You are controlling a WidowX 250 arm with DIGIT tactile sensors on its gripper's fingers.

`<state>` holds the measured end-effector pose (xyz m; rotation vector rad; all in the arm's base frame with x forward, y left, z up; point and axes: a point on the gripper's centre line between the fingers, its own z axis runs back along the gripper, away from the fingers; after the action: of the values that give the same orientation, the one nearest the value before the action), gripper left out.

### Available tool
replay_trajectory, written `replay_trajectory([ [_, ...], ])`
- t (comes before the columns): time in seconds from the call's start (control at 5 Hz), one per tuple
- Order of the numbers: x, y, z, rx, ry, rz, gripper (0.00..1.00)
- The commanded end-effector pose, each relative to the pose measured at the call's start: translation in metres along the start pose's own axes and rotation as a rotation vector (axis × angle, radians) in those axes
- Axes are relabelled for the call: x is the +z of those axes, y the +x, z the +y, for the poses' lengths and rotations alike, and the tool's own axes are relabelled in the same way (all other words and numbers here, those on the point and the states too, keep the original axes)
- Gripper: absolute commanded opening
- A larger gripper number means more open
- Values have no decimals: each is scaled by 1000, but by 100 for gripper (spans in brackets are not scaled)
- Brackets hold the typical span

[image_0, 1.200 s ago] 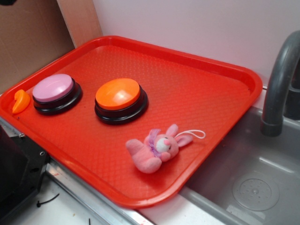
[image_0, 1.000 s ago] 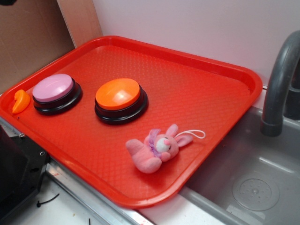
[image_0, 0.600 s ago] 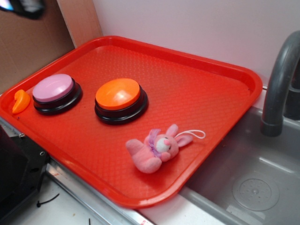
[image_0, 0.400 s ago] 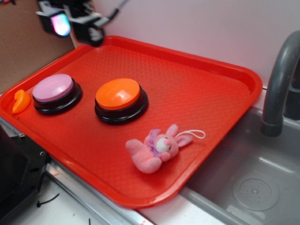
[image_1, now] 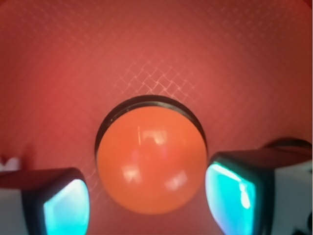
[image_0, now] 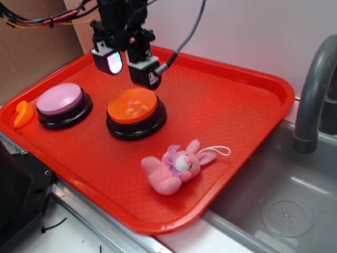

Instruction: Push the orange button.

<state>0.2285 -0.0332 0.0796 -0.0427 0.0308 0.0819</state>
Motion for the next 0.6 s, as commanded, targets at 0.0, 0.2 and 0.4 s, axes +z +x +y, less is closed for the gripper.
replay_trajectory([
  [0.0, -15, -3, 1, -60, 6, -56, 100],
  [0.2, -21, -9, 5, -78, -3, -67, 100],
  [0.4, -28, -8, 4, -75, 10, -40, 100],
])
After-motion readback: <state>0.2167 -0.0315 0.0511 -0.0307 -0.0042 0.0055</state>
